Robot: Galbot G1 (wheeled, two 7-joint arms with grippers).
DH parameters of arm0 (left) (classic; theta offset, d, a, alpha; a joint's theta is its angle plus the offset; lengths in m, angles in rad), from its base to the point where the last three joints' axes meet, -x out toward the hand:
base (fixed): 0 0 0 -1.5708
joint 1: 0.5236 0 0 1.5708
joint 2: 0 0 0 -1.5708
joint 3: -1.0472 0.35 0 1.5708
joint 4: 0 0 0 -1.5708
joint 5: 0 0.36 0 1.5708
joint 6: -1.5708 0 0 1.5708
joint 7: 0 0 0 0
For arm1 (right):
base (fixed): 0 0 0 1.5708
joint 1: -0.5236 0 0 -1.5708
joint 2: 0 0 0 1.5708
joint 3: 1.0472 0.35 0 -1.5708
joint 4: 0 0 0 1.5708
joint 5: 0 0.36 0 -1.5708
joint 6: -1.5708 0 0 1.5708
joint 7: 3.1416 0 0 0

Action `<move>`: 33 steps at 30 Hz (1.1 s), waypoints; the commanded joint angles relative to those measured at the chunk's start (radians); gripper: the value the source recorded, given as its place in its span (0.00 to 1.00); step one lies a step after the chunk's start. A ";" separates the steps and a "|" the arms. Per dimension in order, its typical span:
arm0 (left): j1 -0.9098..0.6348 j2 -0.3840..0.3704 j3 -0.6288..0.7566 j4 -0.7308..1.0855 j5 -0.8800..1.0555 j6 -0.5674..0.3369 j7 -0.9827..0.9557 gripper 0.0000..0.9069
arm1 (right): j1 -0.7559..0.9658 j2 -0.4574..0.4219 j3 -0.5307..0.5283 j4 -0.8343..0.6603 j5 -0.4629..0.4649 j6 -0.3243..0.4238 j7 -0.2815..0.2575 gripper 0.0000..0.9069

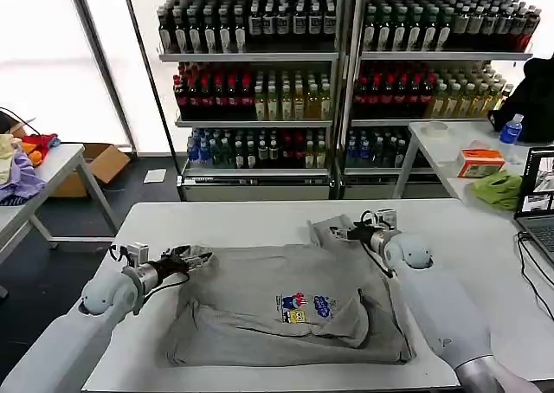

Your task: Fold and organize the clothes.

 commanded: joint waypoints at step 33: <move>0.088 0.010 -0.064 -0.170 -0.115 -0.035 -0.093 0.01 | -0.237 -0.092 0.174 0.374 0.355 -0.005 0.024 0.00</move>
